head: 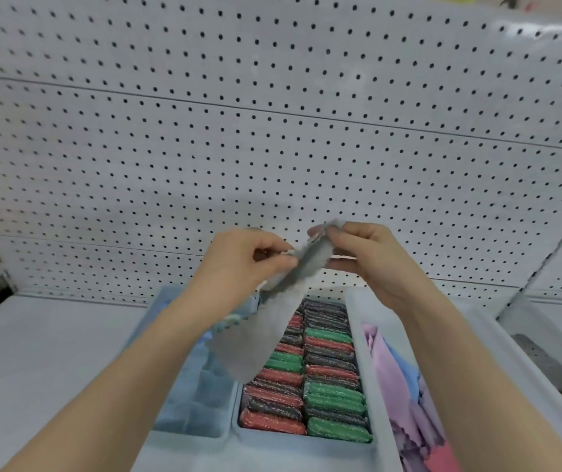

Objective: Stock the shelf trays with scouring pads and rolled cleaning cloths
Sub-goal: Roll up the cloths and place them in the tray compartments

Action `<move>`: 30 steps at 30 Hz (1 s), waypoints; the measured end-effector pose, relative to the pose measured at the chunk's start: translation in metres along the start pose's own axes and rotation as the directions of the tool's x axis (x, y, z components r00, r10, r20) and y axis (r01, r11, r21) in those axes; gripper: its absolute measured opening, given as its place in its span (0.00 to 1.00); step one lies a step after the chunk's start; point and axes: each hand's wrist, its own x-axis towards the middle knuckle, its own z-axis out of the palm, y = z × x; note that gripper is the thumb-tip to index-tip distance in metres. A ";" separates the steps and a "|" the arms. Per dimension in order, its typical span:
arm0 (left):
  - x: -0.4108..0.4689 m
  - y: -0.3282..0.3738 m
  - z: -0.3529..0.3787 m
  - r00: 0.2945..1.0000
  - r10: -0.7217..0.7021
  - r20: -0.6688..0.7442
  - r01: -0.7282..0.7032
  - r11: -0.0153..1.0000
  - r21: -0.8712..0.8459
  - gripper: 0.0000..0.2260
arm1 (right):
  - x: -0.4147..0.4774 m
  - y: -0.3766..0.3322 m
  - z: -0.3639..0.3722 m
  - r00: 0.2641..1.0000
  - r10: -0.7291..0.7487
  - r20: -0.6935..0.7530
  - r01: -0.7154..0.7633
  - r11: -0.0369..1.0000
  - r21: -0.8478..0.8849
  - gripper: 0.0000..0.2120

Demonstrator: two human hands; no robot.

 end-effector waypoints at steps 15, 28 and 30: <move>-0.011 -0.025 -0.044 0.996 -0.085 0.016 0.086 0.969 -0.232 0.06 | 0.001 -0.014 0.024 0.982 -0.183 0.047 0.188 0.974 -0.130 0.02; -0.010 -0.023 -0.042 0.963 -0.122 -0.242 0.035 0.942 -0.333 0.06 | -0.002 -0.024 0.048 0.992 -0.128 0.012 0.124 0.929 -0.350 0.12; -0.010 -0.021 -0.033 0.954 -0.133 -0.269 0.039 0.944 -0.328 0.06 | 0.002 -0.021 0.060 0.991 -0.130 -0.040 0.109 0.937 -0.333 0.15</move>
